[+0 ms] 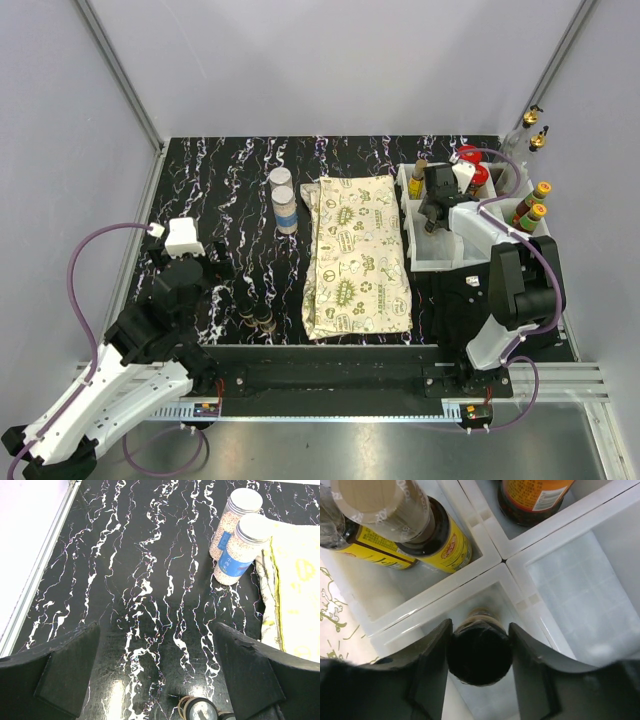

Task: Organize the condiment bottles
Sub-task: Place the bottle in the storage box.

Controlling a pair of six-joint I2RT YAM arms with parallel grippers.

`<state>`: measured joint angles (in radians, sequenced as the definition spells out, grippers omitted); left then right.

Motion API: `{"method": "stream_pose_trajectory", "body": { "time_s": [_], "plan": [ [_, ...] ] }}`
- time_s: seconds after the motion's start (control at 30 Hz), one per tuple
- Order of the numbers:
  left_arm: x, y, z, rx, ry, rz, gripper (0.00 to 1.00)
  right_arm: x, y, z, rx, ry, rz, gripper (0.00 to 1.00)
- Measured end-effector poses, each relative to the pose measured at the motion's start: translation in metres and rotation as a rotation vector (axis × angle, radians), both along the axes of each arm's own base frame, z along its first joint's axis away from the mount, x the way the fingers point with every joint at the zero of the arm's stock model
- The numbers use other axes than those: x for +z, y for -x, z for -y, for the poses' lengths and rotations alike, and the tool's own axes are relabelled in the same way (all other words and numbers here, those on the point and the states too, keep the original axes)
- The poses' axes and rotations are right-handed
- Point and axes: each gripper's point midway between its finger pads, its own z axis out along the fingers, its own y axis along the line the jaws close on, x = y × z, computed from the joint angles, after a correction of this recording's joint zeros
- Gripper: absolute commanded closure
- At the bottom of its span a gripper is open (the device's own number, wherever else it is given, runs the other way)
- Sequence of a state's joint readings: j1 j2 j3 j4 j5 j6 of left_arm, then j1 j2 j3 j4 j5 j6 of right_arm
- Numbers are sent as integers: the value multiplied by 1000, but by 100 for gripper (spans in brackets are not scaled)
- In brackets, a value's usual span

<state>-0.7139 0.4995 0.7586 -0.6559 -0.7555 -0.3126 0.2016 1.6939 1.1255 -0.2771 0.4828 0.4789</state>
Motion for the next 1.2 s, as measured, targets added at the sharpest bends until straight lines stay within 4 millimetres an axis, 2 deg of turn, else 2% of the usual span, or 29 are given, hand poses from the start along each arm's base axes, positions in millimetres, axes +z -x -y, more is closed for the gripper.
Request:
{"method": "stream_pose_trajectory", "body": {
  "time_s": [0.1,0.2,0.33,0.4,0.5,0.6,0.7,0.8,1.0,1.2],
  "plan": [
    [0,0,0,0,0,0,1,-1,0,-4,5,-21,1,27],
    [0,0,0,0,-1,-1,1,-2,-1,-8,15,-44,1,1],
    [-1,-1,1,-7,-6,-7,1,1,-1,-16,46,-73,4,0],
    [-2,-1,2,-14,-7,-11,1,9,1,-17,52,-81,16,0],
    [-2,-1,3,-19,-5,-13,1,32,5,-19,68,-105,70,0],
    [-3,-1,5,-26,-3,-16,1,70,9,-20,82,-130,159,0],
    [-5,-1,8,-40,-2,-25,1,98,15,-21,96,-148,230,0],
    [-6,-1,11,-58,3,-32,1,115,21,-24,123,-167,269,0],
    [-17,1,24,-96,29,-107,1,127,32,-37,204,-211,290,0],
    [-45,13,47,-173,88,-253,1,132,37,-45,250,-236,292,0]
  ]
}}
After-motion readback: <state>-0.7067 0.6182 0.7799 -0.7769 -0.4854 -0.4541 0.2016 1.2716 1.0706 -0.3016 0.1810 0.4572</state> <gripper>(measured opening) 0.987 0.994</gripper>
